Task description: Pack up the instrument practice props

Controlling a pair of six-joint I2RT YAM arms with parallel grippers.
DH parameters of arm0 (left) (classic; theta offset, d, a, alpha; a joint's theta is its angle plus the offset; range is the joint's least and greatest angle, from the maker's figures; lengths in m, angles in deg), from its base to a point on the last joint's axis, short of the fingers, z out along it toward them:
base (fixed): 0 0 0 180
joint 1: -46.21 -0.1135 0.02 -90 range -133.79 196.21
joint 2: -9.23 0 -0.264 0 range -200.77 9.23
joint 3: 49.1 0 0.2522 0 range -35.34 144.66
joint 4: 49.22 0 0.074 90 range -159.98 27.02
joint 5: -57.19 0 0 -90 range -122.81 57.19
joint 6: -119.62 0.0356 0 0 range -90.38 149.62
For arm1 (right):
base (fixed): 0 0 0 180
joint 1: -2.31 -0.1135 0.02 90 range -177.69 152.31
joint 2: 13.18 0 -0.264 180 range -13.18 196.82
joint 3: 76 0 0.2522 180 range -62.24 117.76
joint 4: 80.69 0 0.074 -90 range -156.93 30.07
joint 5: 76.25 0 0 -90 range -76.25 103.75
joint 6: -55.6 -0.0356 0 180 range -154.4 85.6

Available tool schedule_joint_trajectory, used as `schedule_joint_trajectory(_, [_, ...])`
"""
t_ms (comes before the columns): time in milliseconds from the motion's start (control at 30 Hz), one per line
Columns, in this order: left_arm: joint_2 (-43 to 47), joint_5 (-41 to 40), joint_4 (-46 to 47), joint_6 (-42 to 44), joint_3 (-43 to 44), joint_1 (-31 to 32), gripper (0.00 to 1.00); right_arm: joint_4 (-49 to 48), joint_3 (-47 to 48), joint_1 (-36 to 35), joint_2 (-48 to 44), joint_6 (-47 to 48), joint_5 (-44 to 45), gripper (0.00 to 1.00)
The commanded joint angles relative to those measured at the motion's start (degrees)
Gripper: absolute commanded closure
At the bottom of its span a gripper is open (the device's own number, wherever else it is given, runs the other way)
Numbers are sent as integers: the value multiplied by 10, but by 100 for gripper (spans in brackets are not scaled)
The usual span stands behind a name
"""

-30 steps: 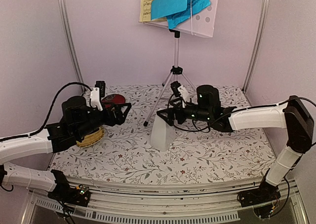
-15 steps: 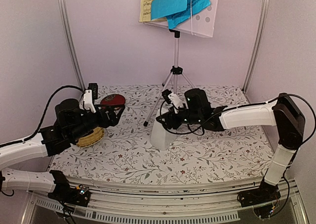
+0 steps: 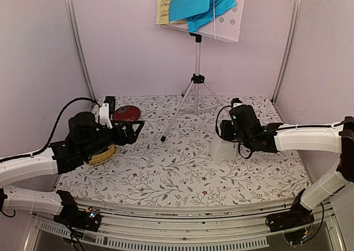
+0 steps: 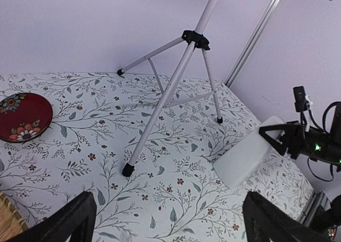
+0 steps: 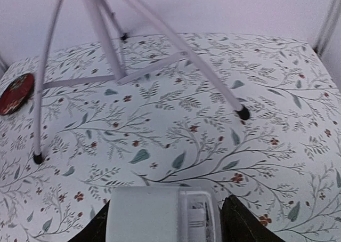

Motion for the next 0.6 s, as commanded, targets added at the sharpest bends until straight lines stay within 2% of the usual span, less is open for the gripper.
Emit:
schedule_joint_trajectory(0, [-16, 9, 12, -2, -3, -10, 2, 93, -40, 61, -27, -67, 108, 44])
schedule_joint_trajectory(267, [-40, 19, 17, -3, 4, -14, 2, 186, -13, 165, -11, -185, 188, 43])
schedule_joint_trajectory(433, [-63, 28, 25, -2, 10, -18, 2, 220, 22, 187, 17, -251, 203, 42])
schedule_joint_trajectory(467, [-69, 30, 26, -2, 13, -19, 2, 218, 26, 189, 17, -254, 197, 41])
schedule_joint_trajectory(567, [-89, 46, 26, 8, 29, -24, 2, 178, 25, 189, -11, -227, 149, 26])
